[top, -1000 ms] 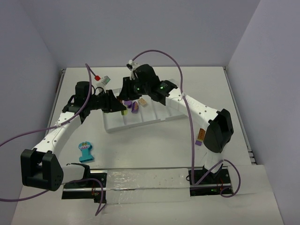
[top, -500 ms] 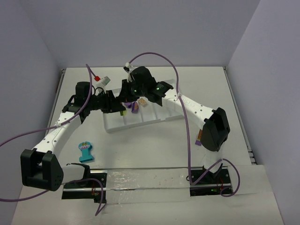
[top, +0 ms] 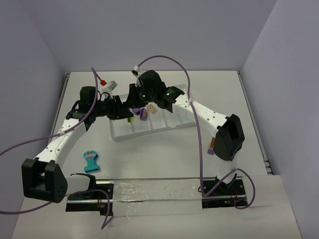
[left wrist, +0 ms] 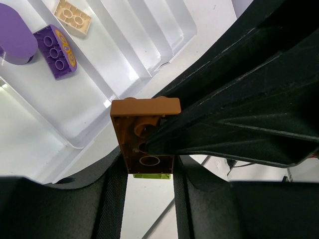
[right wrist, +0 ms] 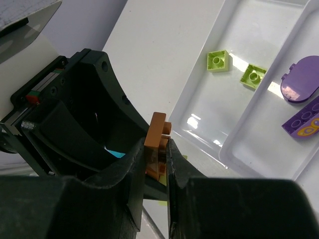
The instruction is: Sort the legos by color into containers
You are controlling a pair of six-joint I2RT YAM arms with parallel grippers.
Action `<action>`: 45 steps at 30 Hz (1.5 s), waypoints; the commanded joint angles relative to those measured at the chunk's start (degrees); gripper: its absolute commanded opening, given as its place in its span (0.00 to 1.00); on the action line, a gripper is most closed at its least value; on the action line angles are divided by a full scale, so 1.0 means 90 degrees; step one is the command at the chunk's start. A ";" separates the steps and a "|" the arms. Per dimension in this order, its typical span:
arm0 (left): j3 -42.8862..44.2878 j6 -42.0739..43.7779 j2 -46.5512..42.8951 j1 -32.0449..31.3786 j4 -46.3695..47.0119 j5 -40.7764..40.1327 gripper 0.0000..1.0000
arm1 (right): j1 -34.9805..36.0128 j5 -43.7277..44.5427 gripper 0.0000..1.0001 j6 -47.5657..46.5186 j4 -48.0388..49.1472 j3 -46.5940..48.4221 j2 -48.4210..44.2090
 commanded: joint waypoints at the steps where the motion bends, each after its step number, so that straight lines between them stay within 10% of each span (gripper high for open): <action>1: 0.0343 0.0113 0.0061 0.0008 0.0102 -0.0077 0.37 | 0.0026 -0.0028 0.00 0.0077 0.0339 0.0062 -0.0054; 22: 0.0430 0.0251 0.0898 0.0017 -0.1340 -0.2782 0.41 | -0.0042 -0.0824 0.00 0.0423 0.2062 -0.0026 0.1155; 32: 0.0556 0.0162 0.1442 0.0018 -0.1401 -0.3323 0.73 | -0.0042 -0.1324 0.00 0.0457 0.2774 0.0091 0.1913; 45: 0.0633 0.0132 0.1263 0.0018 -0.1344 -0.3169 0.79 | -0.0159 -0.1409 0.00 0.1030 0.2952 0.0170 0.1952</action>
